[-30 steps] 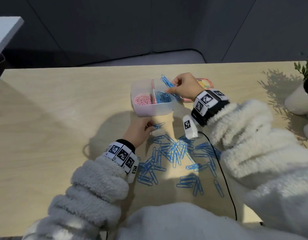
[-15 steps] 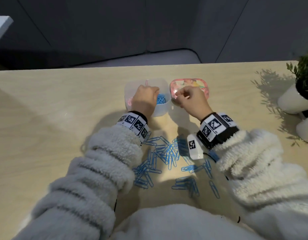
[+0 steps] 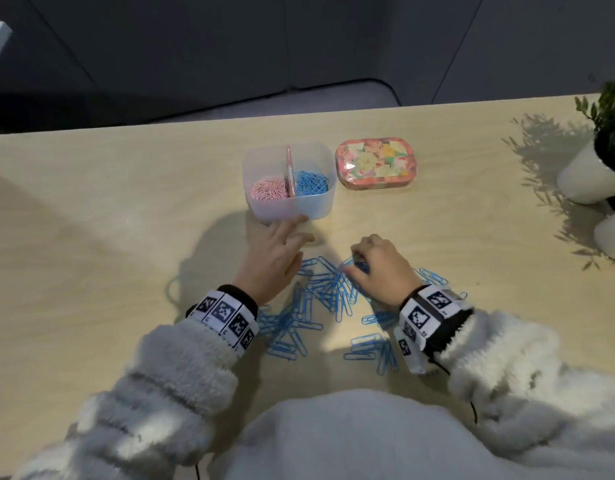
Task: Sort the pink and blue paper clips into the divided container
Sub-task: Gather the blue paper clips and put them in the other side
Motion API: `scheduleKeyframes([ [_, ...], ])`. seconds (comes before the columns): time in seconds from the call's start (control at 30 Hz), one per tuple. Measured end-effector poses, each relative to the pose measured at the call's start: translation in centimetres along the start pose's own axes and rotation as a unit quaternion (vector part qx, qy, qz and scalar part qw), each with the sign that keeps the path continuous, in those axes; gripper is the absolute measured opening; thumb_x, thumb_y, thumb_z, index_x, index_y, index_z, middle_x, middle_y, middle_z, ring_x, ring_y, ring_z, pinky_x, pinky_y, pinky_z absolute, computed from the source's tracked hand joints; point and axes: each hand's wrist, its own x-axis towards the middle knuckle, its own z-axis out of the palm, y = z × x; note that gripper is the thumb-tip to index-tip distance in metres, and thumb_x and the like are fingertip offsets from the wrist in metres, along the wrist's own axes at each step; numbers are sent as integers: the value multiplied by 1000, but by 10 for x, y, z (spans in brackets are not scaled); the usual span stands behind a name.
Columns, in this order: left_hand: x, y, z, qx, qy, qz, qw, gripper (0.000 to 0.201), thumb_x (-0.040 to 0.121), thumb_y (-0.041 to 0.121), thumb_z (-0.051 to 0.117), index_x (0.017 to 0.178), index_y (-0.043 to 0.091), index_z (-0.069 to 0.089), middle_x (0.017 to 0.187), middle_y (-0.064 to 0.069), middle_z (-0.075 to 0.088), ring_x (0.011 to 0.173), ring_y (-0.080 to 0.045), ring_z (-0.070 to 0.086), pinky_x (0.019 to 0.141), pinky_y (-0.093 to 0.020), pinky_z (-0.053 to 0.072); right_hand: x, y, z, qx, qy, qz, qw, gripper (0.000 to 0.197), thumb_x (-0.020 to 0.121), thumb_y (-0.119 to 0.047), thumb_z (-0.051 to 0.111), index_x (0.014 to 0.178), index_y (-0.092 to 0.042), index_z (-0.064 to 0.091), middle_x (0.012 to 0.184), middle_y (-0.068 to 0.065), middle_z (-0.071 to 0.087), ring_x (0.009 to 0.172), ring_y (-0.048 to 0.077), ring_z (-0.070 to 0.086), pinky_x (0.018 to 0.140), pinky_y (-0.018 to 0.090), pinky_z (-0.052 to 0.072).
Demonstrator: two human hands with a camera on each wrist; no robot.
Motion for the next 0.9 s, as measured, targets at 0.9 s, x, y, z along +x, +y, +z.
scheduleKeyframes([
  [0.9, -9, 20, 14, 2, -168, -117, 979, 21, 87, 9, 51, 106, 5, 60, 101, -19, 58, 94, -35, 56, 73, -45, 45, 8, -38, 3, -74, -27, -108, 991, 18, 89, -9, 48, 101, -7, 61, 105, 15, 62, 105, 32, 49, 82, 39, 42],
])
